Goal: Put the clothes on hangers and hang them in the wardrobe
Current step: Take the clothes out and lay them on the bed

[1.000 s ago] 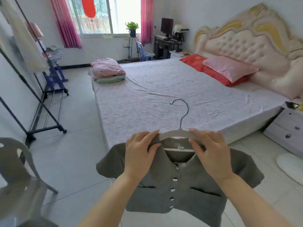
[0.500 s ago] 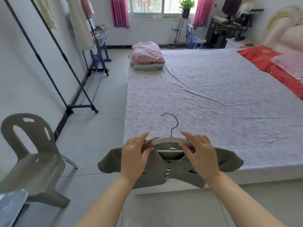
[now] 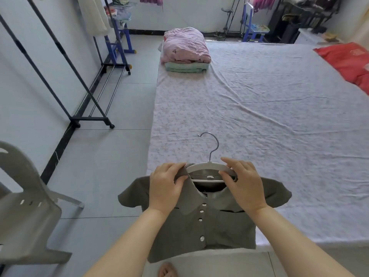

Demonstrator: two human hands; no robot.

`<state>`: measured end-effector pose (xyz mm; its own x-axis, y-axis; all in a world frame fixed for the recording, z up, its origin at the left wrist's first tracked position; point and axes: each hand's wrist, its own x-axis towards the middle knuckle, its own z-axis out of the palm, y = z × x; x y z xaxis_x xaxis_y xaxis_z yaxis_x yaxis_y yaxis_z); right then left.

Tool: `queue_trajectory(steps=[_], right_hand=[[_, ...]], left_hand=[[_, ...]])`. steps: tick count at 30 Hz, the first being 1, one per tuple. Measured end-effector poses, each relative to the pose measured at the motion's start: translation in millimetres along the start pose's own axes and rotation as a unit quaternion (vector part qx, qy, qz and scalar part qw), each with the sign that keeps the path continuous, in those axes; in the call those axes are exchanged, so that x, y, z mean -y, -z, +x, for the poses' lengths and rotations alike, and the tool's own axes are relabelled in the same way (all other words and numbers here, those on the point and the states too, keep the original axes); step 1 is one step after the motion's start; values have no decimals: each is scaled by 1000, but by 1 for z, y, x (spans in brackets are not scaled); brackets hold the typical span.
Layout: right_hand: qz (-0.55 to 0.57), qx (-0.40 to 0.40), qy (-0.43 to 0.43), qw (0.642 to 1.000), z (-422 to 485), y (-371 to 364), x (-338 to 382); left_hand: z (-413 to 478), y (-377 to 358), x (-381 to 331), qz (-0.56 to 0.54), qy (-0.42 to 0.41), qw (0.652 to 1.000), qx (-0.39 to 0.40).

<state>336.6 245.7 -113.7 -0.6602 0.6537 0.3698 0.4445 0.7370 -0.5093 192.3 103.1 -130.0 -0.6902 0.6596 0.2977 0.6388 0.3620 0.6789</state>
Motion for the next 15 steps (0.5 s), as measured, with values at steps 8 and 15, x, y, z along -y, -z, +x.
queue_trajectory(steps=[8,15], right_hand=[[-1,62,-51,997,59,-61,-52],[-12,146,-98,984,109,-138,-110]], left_hand=[[70,-59,45,5,42,997,58],[118,-129,100,57,88,990,96]])
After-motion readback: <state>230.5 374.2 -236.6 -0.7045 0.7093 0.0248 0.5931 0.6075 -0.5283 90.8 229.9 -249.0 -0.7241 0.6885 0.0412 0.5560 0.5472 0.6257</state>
